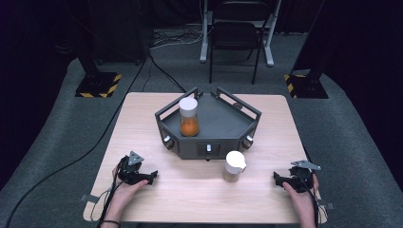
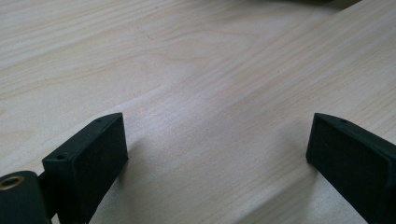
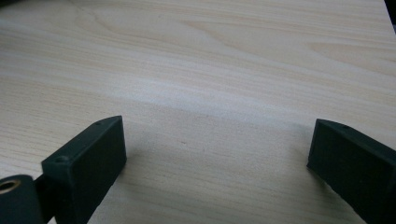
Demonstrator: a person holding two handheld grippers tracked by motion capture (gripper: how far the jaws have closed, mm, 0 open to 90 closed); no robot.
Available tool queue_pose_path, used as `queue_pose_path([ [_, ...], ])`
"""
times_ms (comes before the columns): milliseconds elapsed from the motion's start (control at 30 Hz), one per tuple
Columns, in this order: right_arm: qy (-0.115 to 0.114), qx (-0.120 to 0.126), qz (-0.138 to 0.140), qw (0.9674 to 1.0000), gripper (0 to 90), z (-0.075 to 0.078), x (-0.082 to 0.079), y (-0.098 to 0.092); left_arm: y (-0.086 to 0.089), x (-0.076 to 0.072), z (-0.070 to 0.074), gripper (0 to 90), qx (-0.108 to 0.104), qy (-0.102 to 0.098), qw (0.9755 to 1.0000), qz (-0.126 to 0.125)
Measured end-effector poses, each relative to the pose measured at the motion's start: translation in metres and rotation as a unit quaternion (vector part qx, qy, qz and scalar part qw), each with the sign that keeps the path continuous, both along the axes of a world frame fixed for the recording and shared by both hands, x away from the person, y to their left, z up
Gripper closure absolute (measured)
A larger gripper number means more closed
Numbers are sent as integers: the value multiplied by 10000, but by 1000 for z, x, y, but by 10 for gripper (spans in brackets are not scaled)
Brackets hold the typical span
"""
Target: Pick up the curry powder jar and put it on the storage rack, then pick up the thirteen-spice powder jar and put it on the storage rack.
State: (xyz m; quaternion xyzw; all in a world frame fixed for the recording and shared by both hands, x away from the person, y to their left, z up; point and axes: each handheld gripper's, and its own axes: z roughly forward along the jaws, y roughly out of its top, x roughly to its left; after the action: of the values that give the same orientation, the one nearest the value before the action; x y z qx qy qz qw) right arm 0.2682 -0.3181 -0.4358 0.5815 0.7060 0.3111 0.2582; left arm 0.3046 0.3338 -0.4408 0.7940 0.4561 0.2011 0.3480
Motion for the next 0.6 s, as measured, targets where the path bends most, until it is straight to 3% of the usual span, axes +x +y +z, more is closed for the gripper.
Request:
queue_pose_path([
  [600, -26, 13, -31, 10000, 57, 0, -1, 1, 0, 0, 0, 50, -4, 7, 10000, -3],
])
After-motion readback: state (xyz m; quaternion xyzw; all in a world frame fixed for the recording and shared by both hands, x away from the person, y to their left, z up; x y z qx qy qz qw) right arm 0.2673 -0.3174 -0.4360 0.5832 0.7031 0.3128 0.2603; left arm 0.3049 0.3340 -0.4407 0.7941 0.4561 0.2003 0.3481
